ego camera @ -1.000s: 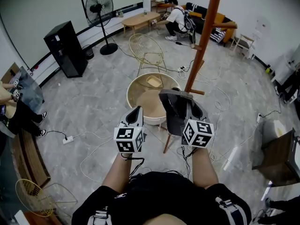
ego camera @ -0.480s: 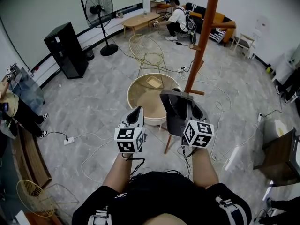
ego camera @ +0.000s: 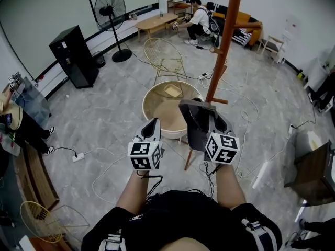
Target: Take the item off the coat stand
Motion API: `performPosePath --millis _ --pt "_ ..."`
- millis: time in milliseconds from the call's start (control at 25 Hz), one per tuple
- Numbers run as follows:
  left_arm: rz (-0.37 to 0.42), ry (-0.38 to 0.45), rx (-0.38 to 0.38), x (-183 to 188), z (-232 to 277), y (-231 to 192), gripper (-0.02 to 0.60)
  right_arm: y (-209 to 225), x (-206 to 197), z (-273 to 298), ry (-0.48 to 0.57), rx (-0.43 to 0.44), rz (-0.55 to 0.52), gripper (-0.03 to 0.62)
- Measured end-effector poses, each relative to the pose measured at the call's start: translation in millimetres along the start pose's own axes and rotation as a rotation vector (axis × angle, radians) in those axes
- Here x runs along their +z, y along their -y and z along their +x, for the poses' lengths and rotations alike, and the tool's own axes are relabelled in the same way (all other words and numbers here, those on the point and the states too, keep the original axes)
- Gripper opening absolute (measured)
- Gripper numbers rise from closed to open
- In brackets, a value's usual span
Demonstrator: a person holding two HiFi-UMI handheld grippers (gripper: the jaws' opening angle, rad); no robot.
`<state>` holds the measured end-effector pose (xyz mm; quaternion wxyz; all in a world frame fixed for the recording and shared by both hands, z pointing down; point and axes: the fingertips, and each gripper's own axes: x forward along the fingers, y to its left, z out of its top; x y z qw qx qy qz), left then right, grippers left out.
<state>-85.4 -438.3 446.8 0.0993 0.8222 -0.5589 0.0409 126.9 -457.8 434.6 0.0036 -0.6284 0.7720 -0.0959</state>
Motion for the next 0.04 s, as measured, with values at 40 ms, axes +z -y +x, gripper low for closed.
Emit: performPosePath --millis 40 --pt "0.000 0.000 0.000 0.3 -1.0 0.4 0.012 -0.1 0.5 -1.4 0.001 0.000 0.000 0.029"
